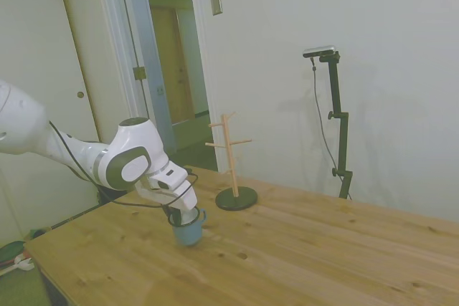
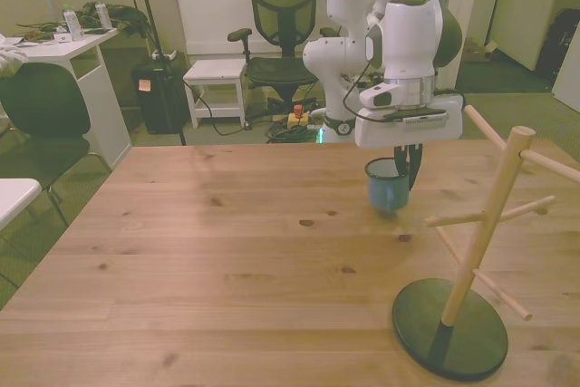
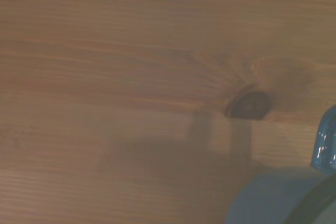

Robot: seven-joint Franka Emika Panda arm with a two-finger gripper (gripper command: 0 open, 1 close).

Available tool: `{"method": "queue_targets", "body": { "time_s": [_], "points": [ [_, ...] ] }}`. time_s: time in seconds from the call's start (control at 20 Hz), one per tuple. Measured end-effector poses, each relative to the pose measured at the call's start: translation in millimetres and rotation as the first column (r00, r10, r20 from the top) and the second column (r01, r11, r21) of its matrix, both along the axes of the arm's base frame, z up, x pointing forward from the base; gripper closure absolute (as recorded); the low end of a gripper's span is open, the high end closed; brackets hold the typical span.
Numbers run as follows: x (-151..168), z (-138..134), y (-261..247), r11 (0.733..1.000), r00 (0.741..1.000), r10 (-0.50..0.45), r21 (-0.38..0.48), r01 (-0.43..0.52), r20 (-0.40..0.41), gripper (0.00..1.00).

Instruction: Unload the mug

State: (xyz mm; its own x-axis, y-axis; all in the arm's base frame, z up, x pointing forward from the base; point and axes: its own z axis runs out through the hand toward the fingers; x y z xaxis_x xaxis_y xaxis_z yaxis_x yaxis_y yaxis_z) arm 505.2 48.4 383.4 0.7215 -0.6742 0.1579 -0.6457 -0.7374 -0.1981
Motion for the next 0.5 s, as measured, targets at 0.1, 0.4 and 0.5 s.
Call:
{"method": "queue_targets", "body": {
  "time_s": [0.1, 0.4, 0.5],
  "points": [
    [7.4, -4.6, -0.1, 1.0, 1.0, -0.005, 0.002, 0.005, -0.007, 1.0],
    [15.4, -11.7, 5.0, 1.0, 0.999, 0.012, -0.009, -0.012, -0.035, 0.0],
    [16.3, -10.2, 6.6, 1.0, 0.999, 0.015, -0.01, -0.015, -0.039, 0.0]
  ]
}}
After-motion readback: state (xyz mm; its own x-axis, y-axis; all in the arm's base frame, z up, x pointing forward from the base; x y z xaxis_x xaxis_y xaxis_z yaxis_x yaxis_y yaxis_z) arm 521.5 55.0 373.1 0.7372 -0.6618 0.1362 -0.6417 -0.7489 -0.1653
